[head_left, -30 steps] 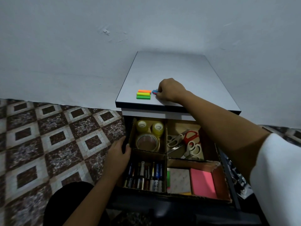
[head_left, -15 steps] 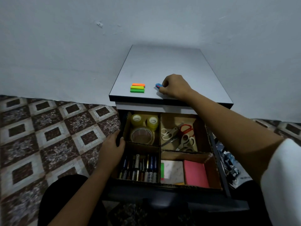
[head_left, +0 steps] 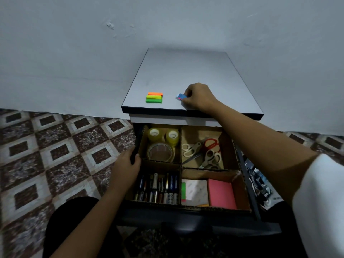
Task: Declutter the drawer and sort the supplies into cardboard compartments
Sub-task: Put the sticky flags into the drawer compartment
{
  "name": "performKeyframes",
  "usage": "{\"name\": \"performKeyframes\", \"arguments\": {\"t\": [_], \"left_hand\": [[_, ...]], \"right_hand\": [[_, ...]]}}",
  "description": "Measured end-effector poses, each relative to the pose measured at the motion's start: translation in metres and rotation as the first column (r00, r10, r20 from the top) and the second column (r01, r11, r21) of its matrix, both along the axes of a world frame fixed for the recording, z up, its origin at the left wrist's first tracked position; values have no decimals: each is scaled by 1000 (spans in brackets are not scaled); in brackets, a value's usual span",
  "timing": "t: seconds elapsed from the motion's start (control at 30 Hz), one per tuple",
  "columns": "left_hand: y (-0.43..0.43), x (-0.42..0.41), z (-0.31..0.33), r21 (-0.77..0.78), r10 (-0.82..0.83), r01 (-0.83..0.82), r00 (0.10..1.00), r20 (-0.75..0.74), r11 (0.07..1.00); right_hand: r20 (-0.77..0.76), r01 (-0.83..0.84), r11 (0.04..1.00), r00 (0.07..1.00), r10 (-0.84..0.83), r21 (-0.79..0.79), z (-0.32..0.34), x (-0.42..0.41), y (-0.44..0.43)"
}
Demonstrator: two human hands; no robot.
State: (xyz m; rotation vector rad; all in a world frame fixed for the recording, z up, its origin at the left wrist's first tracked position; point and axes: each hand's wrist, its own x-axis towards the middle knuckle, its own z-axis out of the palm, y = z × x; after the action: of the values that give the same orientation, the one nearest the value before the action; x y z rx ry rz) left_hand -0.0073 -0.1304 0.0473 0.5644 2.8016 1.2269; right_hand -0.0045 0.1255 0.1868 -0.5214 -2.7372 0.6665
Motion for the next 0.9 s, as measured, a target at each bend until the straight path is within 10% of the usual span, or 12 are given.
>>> {"name": "performKeyframes", "arguments": {"t": [0.37, 0.9], "left_hand": [[0, 0, 0, -20, 3, -3, 1000, 7, 1000], [0, 0, 0, -35, -11, 10, 1000, 0, 999]], "right_hand": [[-30, 72, 854, 994, -102, -515, 17, 27, -6], [209, 204, 660, 975, -73, -723, -67, 152, -48]]}}
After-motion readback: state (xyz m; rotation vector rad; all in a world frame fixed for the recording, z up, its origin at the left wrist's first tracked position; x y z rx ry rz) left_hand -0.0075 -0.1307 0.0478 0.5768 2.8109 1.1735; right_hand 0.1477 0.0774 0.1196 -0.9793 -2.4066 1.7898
